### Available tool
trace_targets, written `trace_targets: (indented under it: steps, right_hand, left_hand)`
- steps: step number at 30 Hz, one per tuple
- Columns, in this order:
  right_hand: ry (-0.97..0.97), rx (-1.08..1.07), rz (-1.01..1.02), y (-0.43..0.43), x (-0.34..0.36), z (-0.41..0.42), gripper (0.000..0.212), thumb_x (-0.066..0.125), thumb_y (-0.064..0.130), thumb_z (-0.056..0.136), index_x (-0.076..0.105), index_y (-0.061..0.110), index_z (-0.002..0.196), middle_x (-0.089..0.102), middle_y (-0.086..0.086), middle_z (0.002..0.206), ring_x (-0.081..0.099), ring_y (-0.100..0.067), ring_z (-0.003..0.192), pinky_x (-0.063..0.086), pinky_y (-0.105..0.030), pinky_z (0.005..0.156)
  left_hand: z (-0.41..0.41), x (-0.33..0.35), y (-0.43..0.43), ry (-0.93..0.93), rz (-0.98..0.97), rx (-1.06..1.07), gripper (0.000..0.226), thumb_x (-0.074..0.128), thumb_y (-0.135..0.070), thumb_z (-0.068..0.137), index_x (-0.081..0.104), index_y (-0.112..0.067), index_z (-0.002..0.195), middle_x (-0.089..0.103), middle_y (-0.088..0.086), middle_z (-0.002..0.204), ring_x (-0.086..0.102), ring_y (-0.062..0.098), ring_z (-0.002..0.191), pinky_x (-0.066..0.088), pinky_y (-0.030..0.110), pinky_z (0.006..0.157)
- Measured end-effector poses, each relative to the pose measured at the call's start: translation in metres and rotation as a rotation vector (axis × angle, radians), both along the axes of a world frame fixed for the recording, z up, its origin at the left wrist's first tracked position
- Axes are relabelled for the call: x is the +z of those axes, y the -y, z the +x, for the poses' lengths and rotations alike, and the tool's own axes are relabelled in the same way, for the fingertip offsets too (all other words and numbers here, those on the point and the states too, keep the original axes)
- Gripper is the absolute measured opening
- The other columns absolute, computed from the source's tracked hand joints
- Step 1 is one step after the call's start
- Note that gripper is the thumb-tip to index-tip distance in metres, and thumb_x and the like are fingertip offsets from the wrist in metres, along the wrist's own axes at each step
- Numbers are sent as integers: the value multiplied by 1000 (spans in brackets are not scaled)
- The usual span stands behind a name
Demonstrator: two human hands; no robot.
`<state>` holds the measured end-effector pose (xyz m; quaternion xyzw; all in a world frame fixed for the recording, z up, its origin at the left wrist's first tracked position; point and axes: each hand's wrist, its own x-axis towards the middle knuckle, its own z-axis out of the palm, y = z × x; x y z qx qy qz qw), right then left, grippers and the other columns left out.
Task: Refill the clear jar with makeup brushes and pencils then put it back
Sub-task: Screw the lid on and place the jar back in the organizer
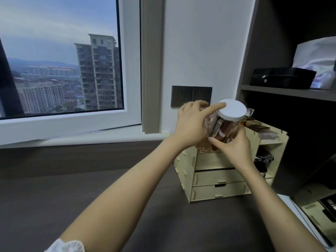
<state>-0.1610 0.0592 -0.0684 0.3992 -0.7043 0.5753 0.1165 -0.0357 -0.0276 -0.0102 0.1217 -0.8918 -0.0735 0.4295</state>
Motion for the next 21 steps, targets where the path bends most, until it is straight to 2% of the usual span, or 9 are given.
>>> trace_targets:
  steps: [3,5,12,21]
  right_hand:
    - [-12,-82,39,0,5,-4,79,84,32,61,44,7,124,63,-11,120,58,-28,111,41,-26,81]
    - [-10,-121,59,1,7,-6,76,83,35,61,45,6,120,65,-12,117,60,-30,108,42,-26,78]
    - [4,-193,193,6,12,-14,75,81,40,62,44,1,114,63,-16,115,59,-34,106,41,-32,73]
    - [-52,-248,364,22,14,-16,88,79,50,60,40,0,121,65,-19,110,61,-36,102,47,-36,72]
  left_hand:
    - [-13,8,-5,37,-61,39,67,47,-2,74,48,-34,133,50,11,132,39,31,124,19,43,107]
    - [-20,13,-6,51,-65,28,68,51,-1,74,46,-33,134,48,9,135,37,30,125,19,41,104]
    - [-34,18,6,184,-14,13,66,45,-2,79,38,-27,139,45,2,140,38,29,123,31,39,95]
    - [-41,15,22,218,88,35,67,40,3,79,35,-23,141,47,4,142,39,30,123,36,43,98]
